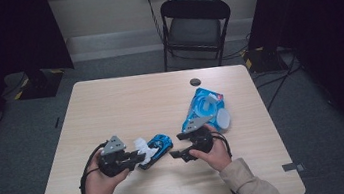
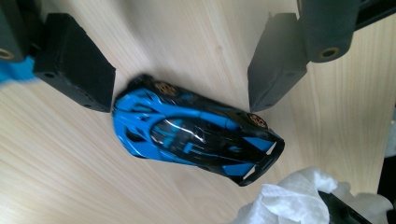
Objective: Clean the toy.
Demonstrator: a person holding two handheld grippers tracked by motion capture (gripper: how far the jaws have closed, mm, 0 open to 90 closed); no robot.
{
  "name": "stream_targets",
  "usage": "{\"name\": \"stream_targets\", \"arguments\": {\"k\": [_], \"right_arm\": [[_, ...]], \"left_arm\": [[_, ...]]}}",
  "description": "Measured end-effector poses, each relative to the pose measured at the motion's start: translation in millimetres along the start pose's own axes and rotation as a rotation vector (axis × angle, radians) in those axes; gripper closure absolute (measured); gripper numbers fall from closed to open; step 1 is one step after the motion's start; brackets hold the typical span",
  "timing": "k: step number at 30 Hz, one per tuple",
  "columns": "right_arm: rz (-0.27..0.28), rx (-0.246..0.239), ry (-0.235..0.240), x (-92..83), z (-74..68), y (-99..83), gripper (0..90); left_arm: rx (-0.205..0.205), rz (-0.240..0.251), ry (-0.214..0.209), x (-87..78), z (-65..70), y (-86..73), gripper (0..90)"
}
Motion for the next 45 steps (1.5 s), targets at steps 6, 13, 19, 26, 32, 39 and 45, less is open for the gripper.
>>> {"name": "stream_targets", "arguments": {"k": [6,13,19,26,32,39,45], "right_arm": [[-0.039,-0.04,0.003,30.3,-8.7,10.0,20.6],[-0.061,-0.057,0.012,59.7,-18.7,21.4,20.2],[-0.066,-0.048,0.007,74.5,-22.1,24.6,17.8],[-0.061,-0.062,-0.05,85.5,-21.6,22.6,14.0],[-0.052,-0.091,-0.059,87.5,-23.4,20.2,12.7],[-0.038,-0.098,-0.059,88.2,-24.7,19.1,12.6],[-0.028,-0.098,-0.056,88.2,-24.6,18.5,12.6]], "left_arm": [[-0.039,-0.01,0.035,-16.6,-8.6,-20.7,78.3],[-0.086,-0.033,0.066,-28.9,-18.9,-44.8,78.3],[-0.112,-0.054,0.07,-27.2,-23.4,-59.1,78.1],[-0.105,-0.077,0.066,-23.8,-23.9,-64.1,78.0],[-0.115,-0.107,0.116,-14.7,-31.0,-71.9,77.4],[-0.098,-0.129,0.165,9.7,-33.3,-72.3,76.5],[-0.094,-0.134,0.129,19.7,-26.8,-70.7,76.9]]}}
Point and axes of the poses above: each handheld gripper's, and its own axes: x roughly forward along the jaws, y roughly out of its top, z roughly to its right, the point moved 7 cm from there along x, roughly forward along the jaws, and after that the axes turned 14 degrees about x, right-handed, at the moved point
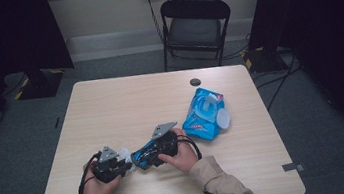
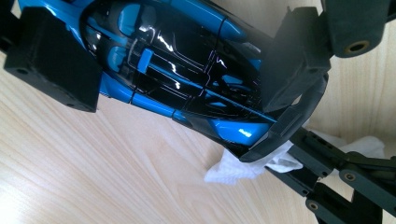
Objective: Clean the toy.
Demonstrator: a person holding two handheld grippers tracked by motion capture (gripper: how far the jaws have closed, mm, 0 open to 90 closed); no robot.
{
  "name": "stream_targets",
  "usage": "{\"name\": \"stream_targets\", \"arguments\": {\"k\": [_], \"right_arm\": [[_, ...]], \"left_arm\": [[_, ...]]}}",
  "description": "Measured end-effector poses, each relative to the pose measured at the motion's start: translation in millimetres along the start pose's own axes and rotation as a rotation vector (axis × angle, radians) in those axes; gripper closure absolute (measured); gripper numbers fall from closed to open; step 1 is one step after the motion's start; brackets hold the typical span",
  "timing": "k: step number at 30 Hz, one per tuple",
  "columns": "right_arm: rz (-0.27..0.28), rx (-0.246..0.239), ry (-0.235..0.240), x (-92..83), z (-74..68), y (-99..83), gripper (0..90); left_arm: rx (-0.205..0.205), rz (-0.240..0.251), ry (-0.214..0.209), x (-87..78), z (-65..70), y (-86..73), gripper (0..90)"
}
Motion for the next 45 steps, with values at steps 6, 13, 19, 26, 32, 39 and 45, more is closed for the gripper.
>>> {"name": "stream_targets", "arguments": {"k": [6,13,19,26,32,39,45], "right_arm": [[-0.005,0.0,0.001,0.2,-0.1,0.2,12.7],[-0.019,-0.001,0.001,0.4,-0.1,1.1,12.7],[-0.013,-0.002,0.003,0.3,0.0,0.8,12.7],[-0.013,-0.003,0.003,0.4,0.0,0.8,12.7],[-0.011,-0.003,0.004,0.3,0.1,0.7,12.7],[-0.012,-0.002,0.004,0.5,-0.3,0.7,12.8],[-0.006,-0.003,0.004,0.5,-0.2,0.4,12.8]], "left_arm": [[0.004,0.003,-0.029,-0.6,5.5,-0.2,77.4],[0.013,0.002,-0.051,-3.0,14.3,-0.9,78.1],[0.042,-0.015,-0.07,-3.5,28.2,1.2,78.1],[0.061,-0.015,-0.119,-0.6,44.8,5.4,78.4],[0.078,-0.013,-0.135,2.2,53.1,8.7,78.4],[0.086,0.002,-0.2,2.4,63.2,11.6,78.3],[0.14,-0.028,-0.203,-9.5,68.6,11.1,78.3]]}}
Point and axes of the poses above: each handheld gripper's, and its own axes: x roughly forward along the jaws, y roughly out of its top, z roughly to its right, the point moved 7 cm from there along x, roughly forward along the jaws, and after that the axes turned 14 degrees about x, right-handed, at the moved point
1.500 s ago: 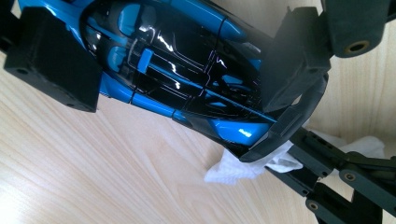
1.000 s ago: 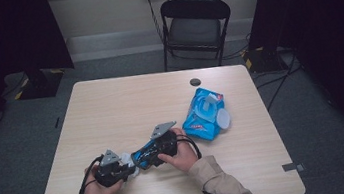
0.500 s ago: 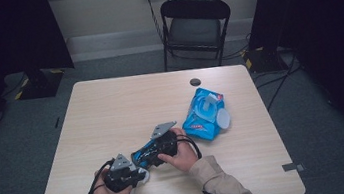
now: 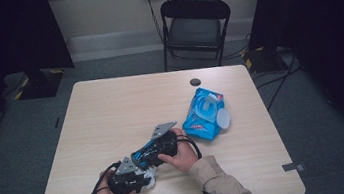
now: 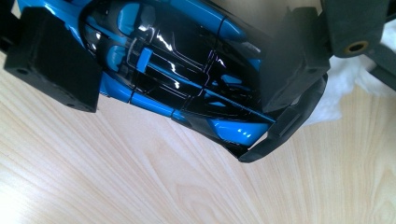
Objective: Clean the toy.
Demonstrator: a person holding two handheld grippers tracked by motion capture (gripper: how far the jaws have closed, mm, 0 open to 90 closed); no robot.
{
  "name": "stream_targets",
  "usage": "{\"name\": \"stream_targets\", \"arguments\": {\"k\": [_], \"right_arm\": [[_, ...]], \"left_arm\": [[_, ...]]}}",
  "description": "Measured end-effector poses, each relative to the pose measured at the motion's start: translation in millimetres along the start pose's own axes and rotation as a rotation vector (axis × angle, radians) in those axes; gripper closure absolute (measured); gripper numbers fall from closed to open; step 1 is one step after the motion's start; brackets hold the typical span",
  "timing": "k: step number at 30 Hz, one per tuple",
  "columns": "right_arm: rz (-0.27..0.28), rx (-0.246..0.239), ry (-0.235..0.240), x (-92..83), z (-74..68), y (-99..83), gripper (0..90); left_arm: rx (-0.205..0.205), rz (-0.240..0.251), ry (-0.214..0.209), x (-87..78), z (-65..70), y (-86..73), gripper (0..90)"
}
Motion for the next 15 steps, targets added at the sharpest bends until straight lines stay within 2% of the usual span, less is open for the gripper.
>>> {"name": "stream_targets", "arguments": {"k": [4,6,9,12,15], "right_arm": [[-0.001,-0.001,0.0,0.0,0.2,0.1,12.7],[-0.001,-0.002,0.0,0.0,0.1,0.1,12.8],[0.0,0.0,0.0,0.1,-0.1,0.1,12.8],[-0.001,0.0,0.0,0.1,0.0,0.2,12.7],[-0.001,0.001,0.001,0.1,0.0,0.2,12.8]], "left_arm": [[-0.028,-0.027,0.027,-19.8,-9.2,-15.0,78.3],[-0.066,-0.035,0.052,-30.2,-17.6,-25.5,78.3],[-0.123,-0.024,0.103,-42.5,-34.0,-36.4,78.3],[-0.178,0.008,0.166,-48.1,-52.3,-41.4,78.2],[-0.188,0.031,0.22,-45.1,-66.7,-41.4,77.8]]}}
Point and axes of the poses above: each handheld gripper's, and its own axes: x roughly forward along the jaws, y roughly out of its top, z roughly to its right, the point moved 7 cm from there along x, roughly forward along the jaws, and after that the axes turned 14 degrees about x, right-handed, at the moved point
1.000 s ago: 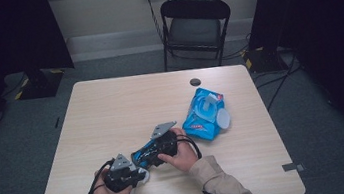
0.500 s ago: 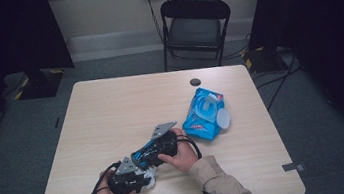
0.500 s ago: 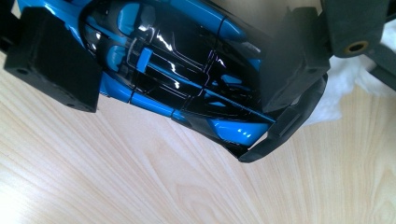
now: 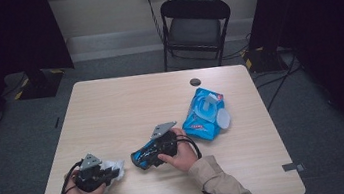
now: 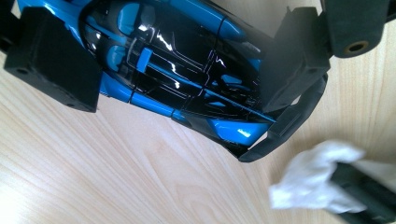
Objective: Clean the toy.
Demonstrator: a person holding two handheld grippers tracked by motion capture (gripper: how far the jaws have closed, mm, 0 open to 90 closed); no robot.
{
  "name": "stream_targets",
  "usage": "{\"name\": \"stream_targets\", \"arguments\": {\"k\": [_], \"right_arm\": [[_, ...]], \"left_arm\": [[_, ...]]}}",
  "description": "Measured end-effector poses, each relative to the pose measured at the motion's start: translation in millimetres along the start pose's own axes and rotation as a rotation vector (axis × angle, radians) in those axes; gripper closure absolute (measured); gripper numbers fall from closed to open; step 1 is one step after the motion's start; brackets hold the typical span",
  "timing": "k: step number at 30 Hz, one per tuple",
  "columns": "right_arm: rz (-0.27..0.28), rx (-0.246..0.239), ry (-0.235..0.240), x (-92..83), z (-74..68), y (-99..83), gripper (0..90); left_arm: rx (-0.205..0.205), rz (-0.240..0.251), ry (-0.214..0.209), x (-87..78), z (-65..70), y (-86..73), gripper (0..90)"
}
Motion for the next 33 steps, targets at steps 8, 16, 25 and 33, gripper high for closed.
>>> {"name": "stream_targets", "arguments": {"k": [8,16,25,33], "right_arm": [[0.004,0.002,0.002,0.0,0.2,-0.2,12.8],[0.003,0.002,0.001,0.1,0.2,-0.1,12.7],[-0.005,0.004,-0.001,0.0,0.1,0.2,12.7],[-0.002,0.001,-0.001,-0.1,0.2,0.1,12.7]], "left_arm": [[0.023,0.016,0.018,30.1,-0.8,13.3,77.4],[0.044,0.02,-0.033,42.1,8.5,19.4,77.8],[0.063,0.009,-0.074,38.1,20.0,17.9,78.4],[0.089,-0.005,-0.106,35.9,36.7,17.7,78.5]]}}
Point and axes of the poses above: each handheld gripper's, and its own axes: x roughly forward along the jaws, y roughly out of its top, z roughly to its right, the point moved 7 cm from there along x, roughly forward along the jaws, and after that the axes turned 14 degrees about x, right-handed, at the moved point
